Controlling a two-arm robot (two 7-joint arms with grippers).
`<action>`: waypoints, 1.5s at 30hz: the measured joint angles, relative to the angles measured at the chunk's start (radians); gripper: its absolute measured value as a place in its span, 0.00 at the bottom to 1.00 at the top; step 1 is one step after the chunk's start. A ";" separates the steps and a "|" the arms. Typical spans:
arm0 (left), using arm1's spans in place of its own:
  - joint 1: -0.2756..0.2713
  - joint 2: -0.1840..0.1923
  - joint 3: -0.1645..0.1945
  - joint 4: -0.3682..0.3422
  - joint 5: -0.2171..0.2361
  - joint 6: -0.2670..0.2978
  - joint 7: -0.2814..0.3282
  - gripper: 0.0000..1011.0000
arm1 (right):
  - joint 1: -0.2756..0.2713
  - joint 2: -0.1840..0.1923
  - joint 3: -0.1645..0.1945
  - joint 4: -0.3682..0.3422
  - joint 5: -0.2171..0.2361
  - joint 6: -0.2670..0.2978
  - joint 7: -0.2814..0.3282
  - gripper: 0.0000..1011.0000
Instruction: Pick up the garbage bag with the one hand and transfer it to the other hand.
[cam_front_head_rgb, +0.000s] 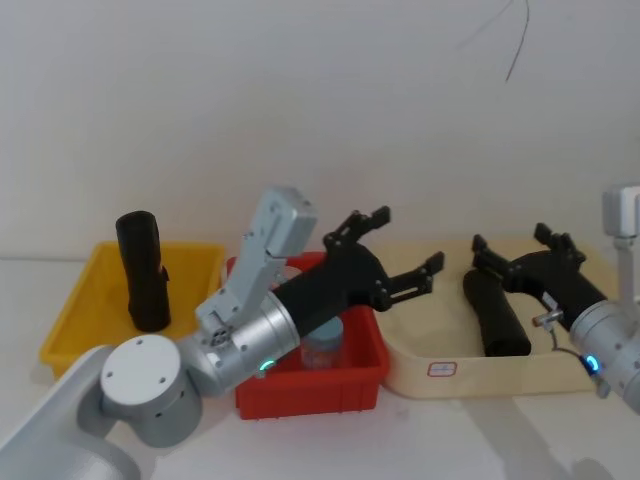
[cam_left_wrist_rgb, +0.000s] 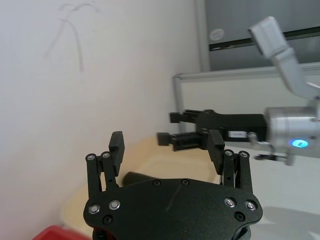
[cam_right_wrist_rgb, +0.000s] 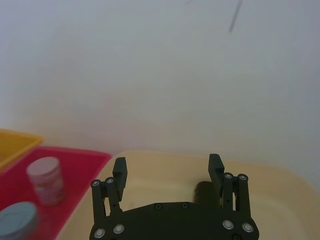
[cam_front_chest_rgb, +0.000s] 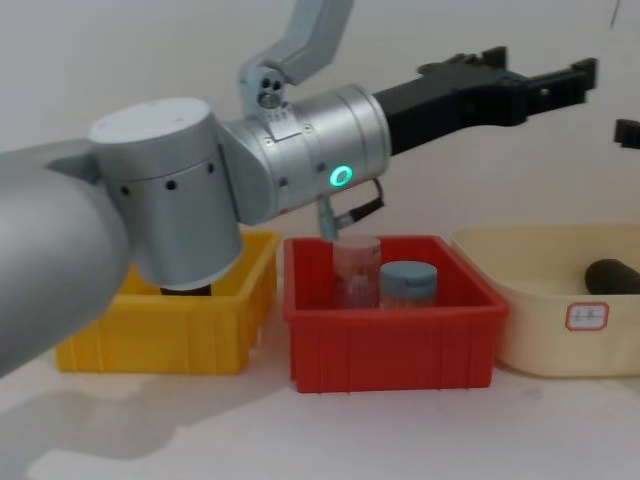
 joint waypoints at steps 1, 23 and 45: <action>0.008 0.006 -0.004 -0.014 0.005 0.002 0.011 0.99 | -0.004 0.000 -0.003 -0.005 0.001 0.002 0.003 0.99; 0.160 0.107 -0.092 -0.269 0.160 0.056 0.300 0.99 | -0.082 -0.017 -0.080 -0.059 0.033 0.028 0.057 0.99; 0.286 0.159 -0.202 -0.453 0.329 0.131 0.563 0.99 | -0.028 -0.025 -0.159 -0.008 0.039 0.040 0.100 0.99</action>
